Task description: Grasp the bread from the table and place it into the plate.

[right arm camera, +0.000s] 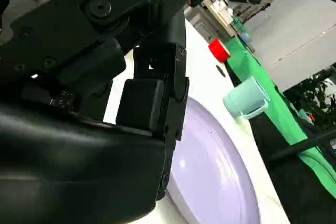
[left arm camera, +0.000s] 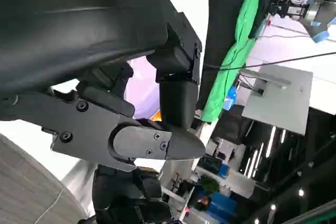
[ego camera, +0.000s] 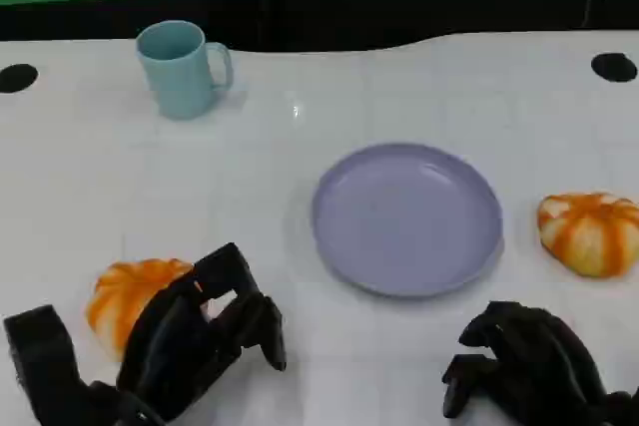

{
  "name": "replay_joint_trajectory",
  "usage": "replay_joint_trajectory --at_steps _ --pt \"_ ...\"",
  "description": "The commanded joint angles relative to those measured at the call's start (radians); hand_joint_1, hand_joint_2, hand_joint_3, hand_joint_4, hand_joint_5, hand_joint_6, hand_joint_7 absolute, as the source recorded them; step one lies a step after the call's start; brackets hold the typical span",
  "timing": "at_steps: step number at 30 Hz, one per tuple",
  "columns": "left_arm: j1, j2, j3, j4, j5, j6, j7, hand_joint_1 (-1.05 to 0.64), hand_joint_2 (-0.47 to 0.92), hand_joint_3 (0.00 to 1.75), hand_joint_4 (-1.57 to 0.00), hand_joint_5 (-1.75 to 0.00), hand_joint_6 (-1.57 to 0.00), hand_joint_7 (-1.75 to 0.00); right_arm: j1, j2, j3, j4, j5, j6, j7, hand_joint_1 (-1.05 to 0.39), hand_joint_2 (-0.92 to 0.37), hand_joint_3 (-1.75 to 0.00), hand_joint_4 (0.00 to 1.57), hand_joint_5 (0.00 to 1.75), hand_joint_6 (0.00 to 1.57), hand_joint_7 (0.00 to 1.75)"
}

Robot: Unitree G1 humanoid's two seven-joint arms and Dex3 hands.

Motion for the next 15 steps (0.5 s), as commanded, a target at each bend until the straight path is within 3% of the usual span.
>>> replay_joint_trajectory --at_steps 1,15 --pt "-0.006 0.011 0.006 0.013 0.008 -0.009 -0.020 -0.60 0.92 0.27 -0.86 -1.75 -0.61 -1.75 -0.004 -0.008 -0.003 -0.008 0.005 0.004 -0.005 -1.02 -0.72 0.00 1.53 0.81 1.57 0.39" --pt "-0.008 0.012 0.008 0.015 0.010 -0.007 -0.019 -0.60 0.92 0.27 -0.86 -1.75 -0.62 -1.75 -0.006 -0.009 -0.001 -0.002 0.002 -0.003 0.001 -1.02 -0.72 0.00 1.52 0.82 1.57 0.39"
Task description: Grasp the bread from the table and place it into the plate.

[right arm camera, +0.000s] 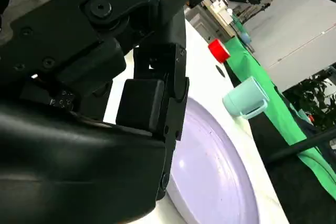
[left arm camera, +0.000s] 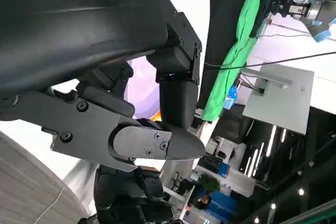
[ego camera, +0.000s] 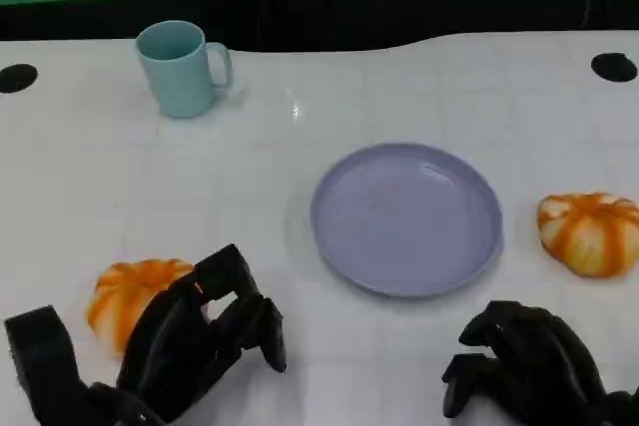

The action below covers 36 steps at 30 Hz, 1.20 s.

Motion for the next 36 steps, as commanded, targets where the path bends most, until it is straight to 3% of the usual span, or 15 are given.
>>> replay_joint_trajectory --at_steps 1,14,19,20,23,25,27,28,29,31,36 --pt "-0.009 0.013 0.008 0.014 0.005 -0.007 -0.019 -0.60 0.92 0.27 -0.86 -1.75 -0.62 -1.75 -0.006 -0.009 -0.002 0.000 0.003 -0.001 -0.001 -1.03 -0.72 0.00 1.53 0.82 1.57 0.39" --pt "-0.005 0.006 0.014 0.000 0.006 -0.011 -0.006 -0.60 0.92 0.26 -0.86 -1.75 -0.62 -1.75 -0.006 -0.008 -0.003 0.003 0.004 -0.008 0.005 -1.01 -0.73 0.00 1.52 0.82 1.57 0.37" --pt "0.005 0.036 0.005 -0.057 0.056 -0.018 0.025 -0.61 0.92 0.27 -0.83 -1.75 -0.57 -1.75 -0.004 -0.009 0.001 0.001 -0.003 -0.014 0.004 -1.02 -0.73 -0.01 1.52 0.82 1.57 0.38" --pt "0.004 0.047 0.004 -0.065 0.074 -0.034 0.025 -0.62 0.92 0.30 -0.74 -1.75 -0.54 -1.62 -0.004 -0.009 0.002 0.001 -0.004 -0.014 0.004 -1.02 -0.73 0.00 1.53 0.82 1.57 0.38" --pt "0.008 0.072 -0.005 -0.103 0.145 -0.070 0.056 -0.61 0.92 0.31 -0.66 -1.73 -0.51 -1.47 -0.005 -0.008 0.002 0.001 -0.003 -0.012 0.003 -1.03 -0.73 0.00 1.53 0.82 1.57 0.38" --pt "0.019 0.097 -0.020 -0.155 0.226 -0.092 0.108 -0.57 0.92 0.28 -0.56 -1.67 -0.59 -1.03 -0.005 -0.008 0.002 0.001 -0.002 -0.011 0.003 -1.03 -0.73 0.00 1.53 0.82 1.57 0.38" --pt "0.025 0.104 -0.027 -0.175 0.251 -0.094 0.129 -0.57 0.92 0.28 -0.54 -1.65 -0.62 -0.91 -0.005 -0.007 0.001 0.002 -0.002 -0.012 0.003 -1.03 -0.73 0.00 1.54 0.82 1.57 0.38" --pt "0.035 0.138 -0.037 -0.221 0.318 -0.102 0.156 -0.57 0.92 0.27 -0.54 -1.64 -0.62 -0.89 -0.005 -0.006 0.001 0.003 -0.001 -0.011 0.003 -1.04 -0.73 0.00 1.54 0.82 1.57 0.38" --pt "0.042 0.163 -0.045 -0.256 0.369 -0.107 0.178 -0.54 0.92 0.25 -0.53 -1.38 -0.56 -0.64 -0.005 -0.006 0.000 0.003 0.000 -0.011 0.003 -1.03 -0.72 0.00 1.54 0.81 1.57 0.38" --pt "0.053 0.199 -0.055 -0.310 0.436 -0.103 0.208 -0.51 0.92 0.22 -0.54 -1.17 -0.57 -0.38 -0.003 -0.003 -0.001 0.002 0.002 -0.009 0.001 -1.03 -0.72 0.00 1.54 0.81 1.57 0.38" --pt "0.062 0.281 -0.062 -0.426 0.570 -0.060 0.267 -0.50 0.92 0.10 -0.45 -0.92 -0.54 -0.11 -0.006 -0.003 0.001 0.003 -0.002 -0.012 0.002 -1.02 -0.73 0.00 1.53 0.81 1.57 0.38"
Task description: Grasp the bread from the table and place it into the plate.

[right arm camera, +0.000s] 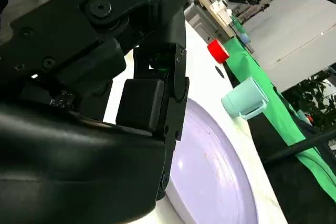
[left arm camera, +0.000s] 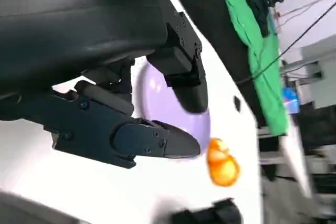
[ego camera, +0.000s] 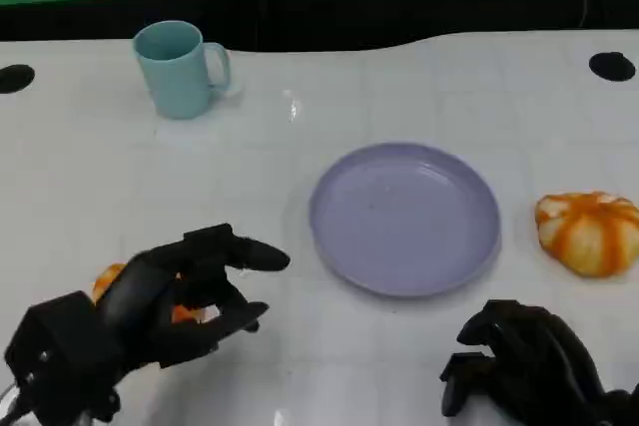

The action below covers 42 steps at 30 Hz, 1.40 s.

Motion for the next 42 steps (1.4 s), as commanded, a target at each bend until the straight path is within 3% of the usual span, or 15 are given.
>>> replay_joint_trajectory --at_steps 1,4,5,8,14,26,42 --pt "0.010 0.086 -0.005 -0.101 0.125 0.028 0.061 -0.52 0.92 0.08 -0.43 -0.89 -0.53 -0.08 -0.003 -0.006 0.000 0.002 -0.001 -0.011 0.000 -1.02 -0.73 0.00 1.53 0.81 1.57 0.38" --pt "0.008 0.133 -0.015 -0.151 0.211 0.055 0.084 -0.56 0.92 0.07 -0.39 -0.86 -0.50 -0.05 -0.006 -0.003 0.000 0.006 -0.002 -0.012 -0.004 -1.02 -0.73 0.00 1.53 0.81 1.57 0.38" --pt "0.005 0.176 -0.023 -0.191 0.291 0.078 0.083 -0.58 0.92 0.07 -0.38 -0.85 -0.49 -0.04 -0.008 -0.002 0.000 0.008 -0.002 -0.014 -0.004 -1.02 -0.73 0.00 1.53 0.81 1.57 0.38" --pt "0.000 0.264 -0.048 -0.286 0.481 0.156 0.064 -0.68 0.92 0.13 -0.44 -0.42 -0.38 -0.01 -0.010 0.001 -0.001 0.006 0.001 -0.005 -0.010 -1.01 -0.72 0.00 1.53 0.81 1.57 0.38" --pt "-0.020 0.345 -0.127 -0.393 0.771 0.280 0.020 -0.69 0.92 0.07 -0.41 -0.18 -0.32 0.00 -0.014 0.000 -0.002 0.011 -0.003 -0.010 -0.011 -1.01 -0.72 0.00 1.53 0.80 1.57 0.38" --pt "-0.100 0.349 -0.256 -0.314 1.075 0.398 -0.069 -0.69 0.90 0.00 -0.41 -0.06 -0.31 0.00 -0.025 0.005 -0.003 0.025 -0.009 -0.016 -0.014 -1.02 -0.72 0.00 1.53 0.80 1.57 0.38" --pt "-0.287 0.281 -0.405 0.201 1.090 0.399 0.072 -0.71 0.90 0.00 -0.47 -0.05 -0.30 -0.01 -0.018 0.002 -0.001 0.019 -0.008 -0.019 -0.005 -1.02 -0.72 0.00 1.54 0.79 1.57 0.38"
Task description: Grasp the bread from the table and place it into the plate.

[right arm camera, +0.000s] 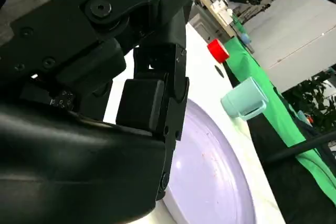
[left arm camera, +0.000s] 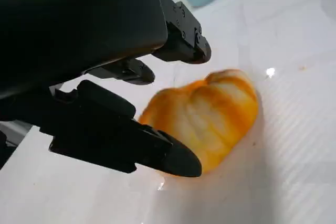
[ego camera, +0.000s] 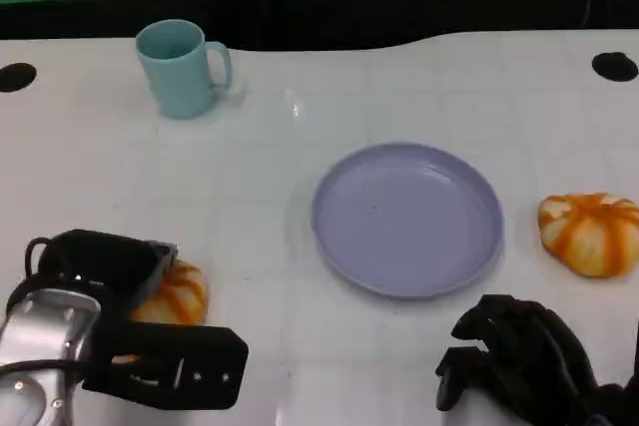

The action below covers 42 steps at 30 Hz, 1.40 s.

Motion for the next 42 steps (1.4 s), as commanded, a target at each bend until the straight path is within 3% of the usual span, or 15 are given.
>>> replay_joint_trajectory --at_steps 1,6,7,8,9,10,13,14,16,17,19,21,27,33,42 --pt "-0.048 -0.018 -0.023 0.140 -0.040 -0.012 0.074 -0.70 0.90 0.00 -0.47 -0.05 -0.31 -0.01 0.006 -0.007 -0.001 -0.008 0.004 -0.003 0.000 -1.02 -0.72 0.00 1.54 0.79 1.57 0.38" --pt "-0.077 -0.031 -0.032 0.249 -0.102 -0.047 0.143 -0.67 0.91 0.00 -0.47 -0.04 -0.32 -0.01 0.007 -0.005 0.000 -0.011 0.004 -0.002 -0.002 -1.02 -0.72 0.00 1.54 0.79 1.57 0.38" --pt "-0.088 -0.040 -0.028 0.304 -0.132 -0.073 0.173 -0.57 0.91 0.02 -0.64 -0.32 -0.41 -0.02 0.008 -0.004 0.000 -0.014 0.006 0.001 -0.003 -1.02 -0.72 0.00 1.54 0.80 1.57 0.39" --pt "-0.098 -0.045 -0.028 0.346 -0.156 -0.092 0.198 -0.53 0.92 0.04 -0.60 -0.66 -0.46 -0.01 0.009 -0.003 0.000 -0.016 0.007 0.003 -0.004 -1.02 -0.72 0.00 1.54 0.80 1.57 0.39" --pt "-0.104 -0.045 -0.028 0.379 -0.178 -0.119 0.227 -0.50 0.92 0.05 -0.56 -0.86 -0.49 -0.01 0.008 -0.003 0.001 -0.016 0.007 0.002 -0.003 -1.01 -0.72 0.00 1.54 0.80 1.57 0.39" --pt "-0.106 -0.041 -0.031 0.393 -0.191 -0.136 0.246 -0.45 0.92 0.15 -0.61 -1.16 -0.69 -0.06 0.008 -0.004 0.001 -0.015 0.007 0.001 -0.002 -1.02 -0.72 0.00 1.54 0.80 1.57 0.39" --pt "-0.117 -0.038 -0.041 0.428 -0.216 -0.161 0.292 -0.41 0.92 0.23 -0.62 -1.39 -0.90 -0.10 0.007 -0.005 0.001 -0.014 0.007 0.002 -0.001 -1.03 -0.72 0.00 1.54 0.80 1.57 0.39" --pt "-0.121 -0.042 -0.041 0.443 -0.225 -0.168 0.316 -0.39 0.92 0.23 -0.62 -1.57 -0.96 -0.28 0.006 -0.005 0.001 -0.014 0.007 0.003 -0.003 -1.03 -0.72 0.00 1.54 0.80 1.57 0.39" --pt "-0.126 -0.048 -0.039 0.465 -0.246 -0.186 0.367 -0.36 0.92 0.35 -0.66 -1.71 -0.74 -1.02 0.004 -0.004 -0.001 -0.012 0.007 0.006 -0.007 -1.03 -0.72 0.00 1.55 0.80 1.57 0.39" --pt "-0.128 -0.049 -0.040 0.474 -0.254 -0.192 0.387 -0.36 0.92 0.39 -0.68 -1.73 -0.65 -1.28 0.003 -0.004 -0.001 -0.011 0.007 0.006 -0.009 -1.03 -0.72 0.00 1.55 0.80 1.57 0.38" --pt "-0.123 -0.052 -0.031 0.483 -0.279 -0.229 0.464 -0.35 0.92 0.42 -0.71 -1.74 -0.52 -1.59 0.001 -0.003 -0.004 -0.008 0.009 0.007 -0.010 -1.02 -0.72 0.00 1.55 0.80 1.57 0.38" --pt "-0.119 -0.053 -0.021 0.495 -0.307 -0.276 0.534 -0.34 0.92 0.42 -0.72 -1.75 -0.47 -1.70 0.001 -0.003 -0.005 -0.008 0.008 0.007 -0.011 -1.02 -0.72 0.00 1.55 0.79 1.57 0.38" --pt "-0.123 -0.066 0.021 0.563 -0.401 -0.424 0.707 -0.31 0.92 0.39 -0.69 -1.75 -0.58 -1.42 -0.005 -0.008 -0.004 0.008 0.004 -0.008 0.001 -1.02 -0.73 0.00 1.54 0.80 1.57 0.38" --pt "-0.134 -0.084 0.062 0.591 -0.484 -0.510 0.754 -0.31 0.83 0.56 -0.70 -1.75 -0.48 -1.70 -0.008 -0.007 -0.012 0.014 0.009 -0.002 -0.003 -1.02 -0.72 0.00 1.53 0.80 1.57 0.38" --pt "-0.168 -0.124 0.111 0.587 -0.577 -0.554 0.731 -0.28 0.74 0.61 -0.70 -1.75 -0.47 -1.74 -0.009 -0.008 -0.012 0.019 -0.001 -0.007 -0.013 -1.05 -0.72 0.00 1.54 0.81 1.57 0.41"
